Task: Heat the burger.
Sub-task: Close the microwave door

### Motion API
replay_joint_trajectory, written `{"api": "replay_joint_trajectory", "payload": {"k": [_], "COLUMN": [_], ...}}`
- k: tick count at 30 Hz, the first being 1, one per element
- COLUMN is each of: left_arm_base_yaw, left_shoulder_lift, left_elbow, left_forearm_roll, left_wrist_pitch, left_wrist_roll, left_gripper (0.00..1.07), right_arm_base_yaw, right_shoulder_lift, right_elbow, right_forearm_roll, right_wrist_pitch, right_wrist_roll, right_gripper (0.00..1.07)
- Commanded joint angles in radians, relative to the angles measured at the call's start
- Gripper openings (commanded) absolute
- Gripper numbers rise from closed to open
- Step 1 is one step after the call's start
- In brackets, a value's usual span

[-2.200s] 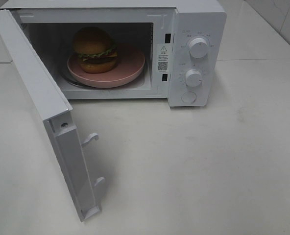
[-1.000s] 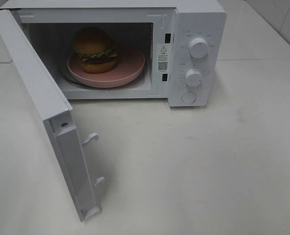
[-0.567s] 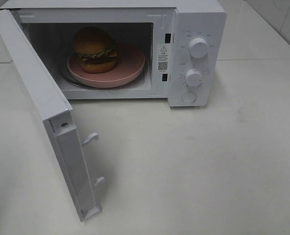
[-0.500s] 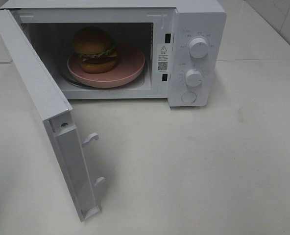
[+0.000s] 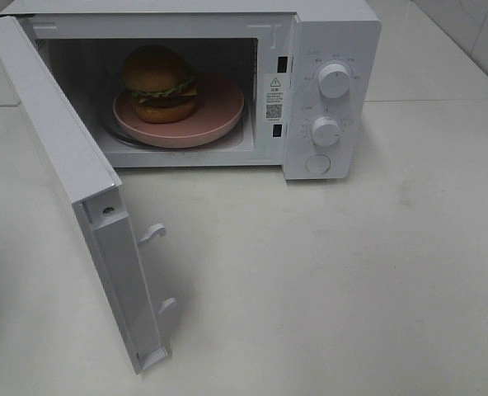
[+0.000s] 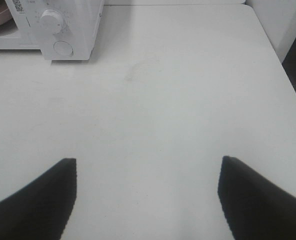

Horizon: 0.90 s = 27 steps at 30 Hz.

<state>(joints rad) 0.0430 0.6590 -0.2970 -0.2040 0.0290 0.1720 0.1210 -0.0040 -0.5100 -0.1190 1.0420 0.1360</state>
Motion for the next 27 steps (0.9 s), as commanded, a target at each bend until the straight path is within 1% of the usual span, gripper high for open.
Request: {"api": "replay_joint_trajectory", "payload": {"k": [1,2,3,4,5,6,9,10,11,12,13,14,16,17,18,19,20,21,22,23,24,25,26,27], "left_arm_base_yaw": [-0.003,-0.003,-0.003,-0.003,-0.003,-0.003,-0.003,-0.004,-0.005,-0.005,-0.005,-0.005,-0.006,-0.006,-0.006,-0.006,-0.006,-0.006,-0.006,-0.006,-0.006,-0.006,-0.006,-0.006], "left_shoulder_lift": [0.02,0.052,0.065,0.065,0.099,0.142,0.161,0.208,0.252,0.252,0.269,0.269,0.339,0.339,0.356,0.388,0.388,0.405,0.438,0.438,0.457,0.496,0.496,0.513], "left_elbow": [0.022,0.058,0.071,0.071,0.091,0.093,0.093,0.093,0.093,0.093,0.093,0.093,0.093,0.093,0.093,0.093,0.093,0.093,0.093,0.093,0.093,0.093,0.093,0.093], "left_forearm_roll": [-0.013,-0.003,0.01,0.01,0.032,0.068,0.094,0.181,0.272,0.272,0.326,0.326,0.476,0.476,0.493,0.538,0.538,0.561,0.607,0.607,0.635,0.683,0.683,0.705], "left_wrist_pitch": [-0.127,-0.26,-0.308,-0.308,-0.379,-0.403,-0.416,-0.443,-0.466,-0.466,-0.474,-0.474,-0.534,-0.534,-0.56,-0.608,-0.608,-0.632,-0.677,-0.677,-0.702,-0.757,-0.757,-0.78], "left_wrist_roll": [0.006,0.006,0.003,0.003,-0.004,-0.016,-0.028,-0.056,-0.1,-0.1,-0.125,-0.125,-0.226,-0.226,-0.255,-0.31,-0.31,-0.332,-0.362,-0.362,-0.375,-0.4,-0.4,-0.409], "left_gripper": [0.0,0.0,0.0,0.0,0.0,0.0,0.0,0.0,0.0,0.0,0.0,0.0,0.0,0.0,0.0,0.0,0.0,0.0,0.0,0.0,0.0,0.0,0.0,0.0], "right_arm_base_yaw": [-0.004,-0.004,-0.004,-0.004,-0.004,-0.004,-0.004,-0.004,-0.004,-0.004,-0.004,-0.004,-0.004,-0.004,-0.004,-0.004,-0.004,-0.004,-0.004,-0.004,-0.004,-0.004,-0.004,-0.004], "right_shoulder_lift": [-0.027,-0.027,-0.027,-0.027,-0.027,-0.027,-0.027,-0.027,-0.027,-0.027,-0.027,-0.027,-0.027,-0.027,-0.027,-0.027,-0.027,-0.027,-0.027,-0.027,-0.027,-0.027,-0.027,-0.027], "right_elbow": [0.0,0.0,0.0,0.0,0.0,0.0,0.0,0.0,0.0,0.0,0.0,0.0,0.0,0.0,0.0,0.0,0.0,0.0,0.0,0.0,0.0,0.0,0.0,0.0], "right_forearm_roll": [0.001,0.001,0.001,0.001,0.001,0.001,0.001,0.001,0.001,0.001,0.001,0.001,0.001,0.001,0.001,0.001,0.001,0.001,0.001,0.001,0.001,0.001,0.001,0.001], "right_wrist_pitch": [-0.002,-0.002,-0.002,-0.002,-0.002,-0.002,-0.002,-0.002,-0.002,-0.002,-0.002,-0.002,-0.002,-0.002,-0.002,-0.002,-0.002,-0.002,-0.002,-0.002,-0.002,-0.002,-0.002,-0.002], "right_wrist_roll": [0.005,0.005,0.005,0.005,0.005,0.005,0.005,0.005,0.005,0.005,0.005,0.005,0.005,0.005,0.005,0.005,0.005,0.005,0.005,0.005,0.005,0.005,0.005,0.005], "right_gripper": [0.76,0.76,0.76,0.76,0.76,0.76,0.76,0.76,0.76,0.76,0.76,0.76,0.76,0.76,0.76,0.76,0.76,0.76,0.76,0.76,0.76,0.76,0.76,0.76]}}
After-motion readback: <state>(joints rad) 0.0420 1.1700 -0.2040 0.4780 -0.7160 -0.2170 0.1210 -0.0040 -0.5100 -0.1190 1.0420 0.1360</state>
